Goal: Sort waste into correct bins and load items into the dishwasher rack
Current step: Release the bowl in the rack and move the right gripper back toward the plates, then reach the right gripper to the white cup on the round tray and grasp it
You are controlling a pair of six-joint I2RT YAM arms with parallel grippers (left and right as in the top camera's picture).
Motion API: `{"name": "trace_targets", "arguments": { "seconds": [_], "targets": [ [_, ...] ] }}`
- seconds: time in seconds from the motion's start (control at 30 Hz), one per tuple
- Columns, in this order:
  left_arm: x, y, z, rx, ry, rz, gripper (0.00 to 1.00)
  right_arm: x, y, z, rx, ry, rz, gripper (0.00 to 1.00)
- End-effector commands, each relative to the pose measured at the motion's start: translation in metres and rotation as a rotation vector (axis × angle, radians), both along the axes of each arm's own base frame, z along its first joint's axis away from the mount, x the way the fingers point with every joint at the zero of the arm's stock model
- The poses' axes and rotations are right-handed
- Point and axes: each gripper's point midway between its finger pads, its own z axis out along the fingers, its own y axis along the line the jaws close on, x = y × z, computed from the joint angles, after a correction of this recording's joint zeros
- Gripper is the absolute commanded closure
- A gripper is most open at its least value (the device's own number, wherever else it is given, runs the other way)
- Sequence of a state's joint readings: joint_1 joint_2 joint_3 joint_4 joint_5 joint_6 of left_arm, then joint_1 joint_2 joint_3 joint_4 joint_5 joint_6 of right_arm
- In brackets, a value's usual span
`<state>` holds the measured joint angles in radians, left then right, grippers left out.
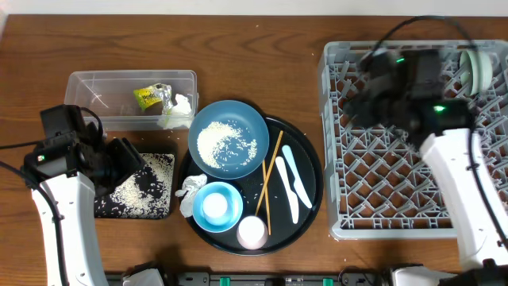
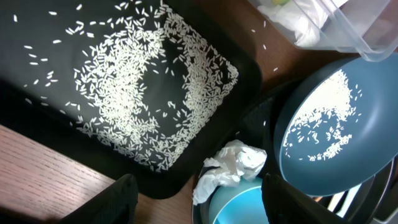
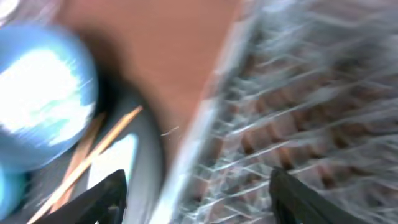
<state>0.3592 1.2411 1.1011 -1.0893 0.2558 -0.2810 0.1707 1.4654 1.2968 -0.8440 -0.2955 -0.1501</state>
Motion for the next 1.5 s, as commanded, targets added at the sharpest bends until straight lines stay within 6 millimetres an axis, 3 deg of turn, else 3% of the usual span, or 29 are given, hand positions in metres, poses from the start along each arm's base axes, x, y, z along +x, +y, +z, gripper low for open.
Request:
{"name": "trace_targets", "arguments": {
  "seconds": [0.0, 0.33, 0.53, 0.63, 0.93, 1.47],
  "targets": [
    [0.001, 0.002, 0.002, 0.009, -0.006, -0.005, 0.34, -0.038, 0.054, 0.001, 0.096, 0.093, 0.170, 0.24],
    [0.003, 0.004, 0.000, 0.011, -0.001, -0.004, 0.33, -0.140, 0.137, -0.020, 0.017, 0.242, 0.519, 0.21],
    [0.003, 0.004, -0.003, 0.005, 0.013, -0.004, 0.34, -0.194, 0.162, -0.045, -0.072, 0.290, 0.687, 0.20],
    [0.003, 0.004, -0.004, 0.004, 0.015, -0.004, 0.34, -0.211, 0.169, -0.055, -0.127, 0.293, 0.743, 0.20],
    [0.003, 0.003, -0.004, 0.004, 0.016, -0.004, 0.34, -0.229, 0.195, -0.082, -0.208, 0.288, 0.780, 0.20],
    [0.003, 0.004, -0.004, 0.004, 0.015, -0.004, 0.34, -0.225, 0.196, -0.147, -0.378, 0.376, 0.703, 0.21]
  ]
}}
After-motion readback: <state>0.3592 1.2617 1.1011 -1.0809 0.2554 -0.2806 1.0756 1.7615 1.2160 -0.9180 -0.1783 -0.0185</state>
